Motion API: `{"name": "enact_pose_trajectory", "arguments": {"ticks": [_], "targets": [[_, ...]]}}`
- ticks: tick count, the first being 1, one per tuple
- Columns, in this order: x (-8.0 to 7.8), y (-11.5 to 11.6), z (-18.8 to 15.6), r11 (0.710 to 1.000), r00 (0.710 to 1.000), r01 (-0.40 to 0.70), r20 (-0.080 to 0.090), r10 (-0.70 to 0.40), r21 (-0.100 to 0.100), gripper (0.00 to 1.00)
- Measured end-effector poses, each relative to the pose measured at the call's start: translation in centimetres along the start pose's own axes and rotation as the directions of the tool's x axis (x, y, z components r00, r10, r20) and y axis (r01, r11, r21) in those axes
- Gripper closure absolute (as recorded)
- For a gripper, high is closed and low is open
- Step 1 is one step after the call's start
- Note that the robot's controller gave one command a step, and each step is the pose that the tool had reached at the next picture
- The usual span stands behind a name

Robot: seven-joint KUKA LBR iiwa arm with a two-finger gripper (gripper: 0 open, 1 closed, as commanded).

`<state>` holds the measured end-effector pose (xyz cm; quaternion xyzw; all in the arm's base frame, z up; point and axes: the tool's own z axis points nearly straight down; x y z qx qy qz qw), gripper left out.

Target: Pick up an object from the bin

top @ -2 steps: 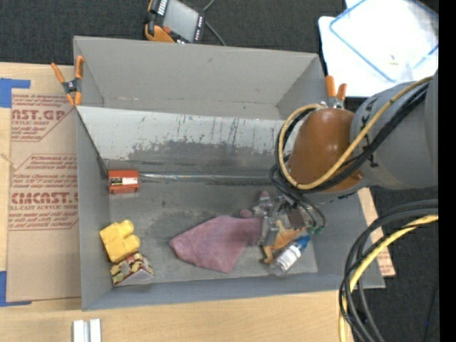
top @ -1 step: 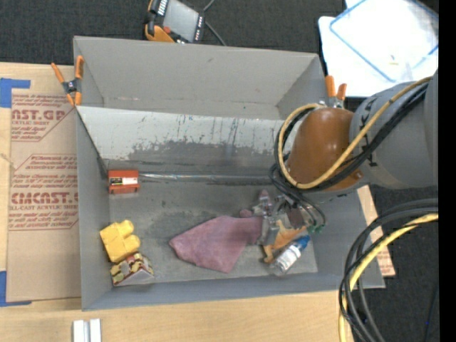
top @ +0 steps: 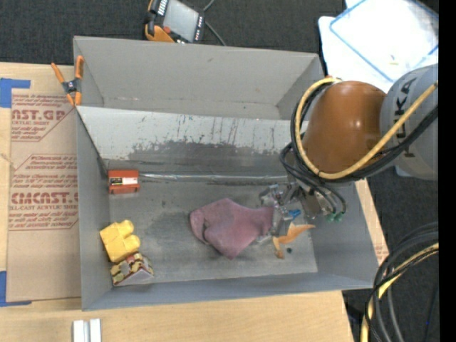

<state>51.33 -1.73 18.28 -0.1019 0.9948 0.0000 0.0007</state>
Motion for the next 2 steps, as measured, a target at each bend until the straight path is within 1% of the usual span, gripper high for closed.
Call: {"name": "enact_pose_trajectory", "arguments": {"ticks": [1,2], "targets": [[0.0,0.0,0.0,1.000,1.000,0.000,0.000,0.000,0.000,1.00],[1.0,-0.1,-10.9,1.000,1.000,-0.031,-0.003,0.031,0.000,1.00]]}}
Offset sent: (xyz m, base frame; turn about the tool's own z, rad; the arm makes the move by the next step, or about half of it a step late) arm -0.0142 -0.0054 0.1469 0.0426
